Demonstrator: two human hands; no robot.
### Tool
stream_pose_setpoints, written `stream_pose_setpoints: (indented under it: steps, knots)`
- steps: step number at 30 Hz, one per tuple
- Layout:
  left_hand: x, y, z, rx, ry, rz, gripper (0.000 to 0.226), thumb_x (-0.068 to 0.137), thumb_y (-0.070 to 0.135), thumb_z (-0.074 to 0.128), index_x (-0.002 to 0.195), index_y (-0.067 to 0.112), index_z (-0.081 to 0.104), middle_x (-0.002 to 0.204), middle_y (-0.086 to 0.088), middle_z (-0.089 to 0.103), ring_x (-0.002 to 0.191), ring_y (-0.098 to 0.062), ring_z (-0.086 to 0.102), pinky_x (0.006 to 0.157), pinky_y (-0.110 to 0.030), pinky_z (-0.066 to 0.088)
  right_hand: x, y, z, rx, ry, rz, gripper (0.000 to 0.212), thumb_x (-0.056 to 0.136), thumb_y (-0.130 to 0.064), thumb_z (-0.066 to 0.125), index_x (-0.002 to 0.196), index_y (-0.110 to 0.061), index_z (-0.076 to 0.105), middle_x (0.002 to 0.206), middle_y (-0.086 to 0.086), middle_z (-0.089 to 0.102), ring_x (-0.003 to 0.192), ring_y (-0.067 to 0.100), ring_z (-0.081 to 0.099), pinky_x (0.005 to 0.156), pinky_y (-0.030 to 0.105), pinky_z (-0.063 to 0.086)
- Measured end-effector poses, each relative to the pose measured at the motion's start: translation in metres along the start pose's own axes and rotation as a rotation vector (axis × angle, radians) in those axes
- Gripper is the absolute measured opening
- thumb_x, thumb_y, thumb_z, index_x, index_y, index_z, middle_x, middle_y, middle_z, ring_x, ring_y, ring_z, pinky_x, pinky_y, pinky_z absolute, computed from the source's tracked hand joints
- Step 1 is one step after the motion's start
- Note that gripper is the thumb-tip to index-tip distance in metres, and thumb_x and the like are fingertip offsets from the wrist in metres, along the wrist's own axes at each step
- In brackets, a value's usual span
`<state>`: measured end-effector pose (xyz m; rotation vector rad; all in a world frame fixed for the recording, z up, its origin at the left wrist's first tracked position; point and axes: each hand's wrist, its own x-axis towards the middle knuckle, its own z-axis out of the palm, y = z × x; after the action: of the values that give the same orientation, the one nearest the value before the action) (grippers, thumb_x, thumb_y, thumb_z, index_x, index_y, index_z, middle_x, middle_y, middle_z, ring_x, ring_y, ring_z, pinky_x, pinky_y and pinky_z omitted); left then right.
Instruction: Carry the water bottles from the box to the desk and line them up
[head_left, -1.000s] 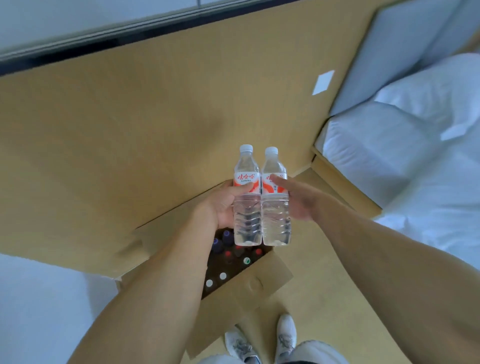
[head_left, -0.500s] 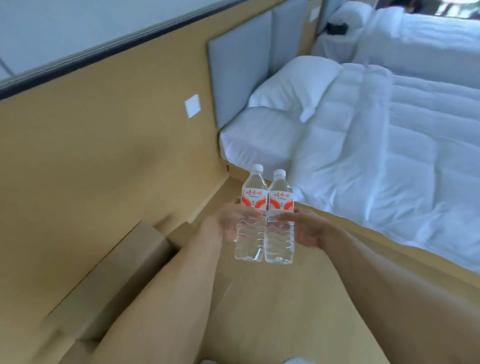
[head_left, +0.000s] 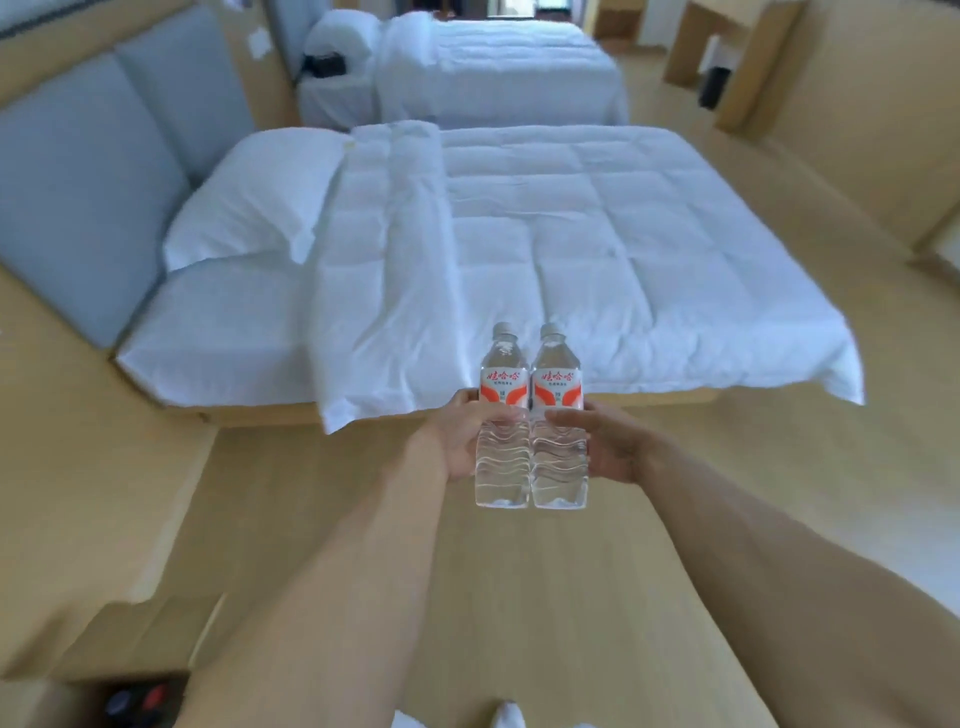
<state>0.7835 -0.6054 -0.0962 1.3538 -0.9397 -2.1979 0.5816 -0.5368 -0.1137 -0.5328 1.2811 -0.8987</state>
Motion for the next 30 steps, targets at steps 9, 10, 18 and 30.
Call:
stream_pose_setpoints:
  steps: [9,10,18,30]
  knots:
    - [0.097,0.006,0.182,0.352,-0.365,-0.125,0.063,0.084,0.001,0.077,0.135,0.021,0.045,0.122,-0.018,0.067,0.084,-0.031,0.073,0.055,-0.047,0.058,-0.073,0.0,-0.157,0.216,0.365,-0.116,0.063,0.072,-0.016,0.083,0.13,-0.005,0.061,0.127,0.022,0.066,0.106,0.035,0.067,0.091,0.051,0.056]
    - [0.107,0.007,0.201,0.391,-0.401,-0.135,0.061,0.085,0.003,0.077,0.134,0.022,0.046,0.121,-0.017,0.067,0.088,-0.034,0.071,0.062,-0.05,0.058,-0.079,-0.002,-0.172,0.236,0.41,-0.129,0.062,0.072,-0.016,0.081,0.13,-0.005,0.061,0.127,0.022,0.066,0.108,0.035,0.067,0.094,0.053,0.055]
    - [0.199,0.032,0.332,0.552,-0.579,-0.128,0.059,0.083,0.009,0.08,0.133,0.021,0.051,0.12,-0.018,0.07,0.106,-0.04,0.07,0.09,-0.071,0.05,-0.086,-0.039,-0.287,0.34,0.614,-0.208,0.058,0.08,-0.015,0.076,0.135,-0.011,0.058,0.132,0.019,0.064,0.125,0.04,0.059,0.108,0.059,0.043]
    - [0.312,0.071,0.498,0.71,-0.751,-0.097,0.064,0.078,0.014,0.084,0.133,0.024,0.052,0.112,-0.012,0.073,0.095,-0.032,0.073,0.084,-0.065,0.055,-0.075,-0.101,-0.424,0.467,0.809,-0.265,0.063,0.071,-0.023,0.082,0.13,-0.014,0.061,0.127,0.016,0.068,0.119,0.039,0.063,0.101,0.061,0.049]
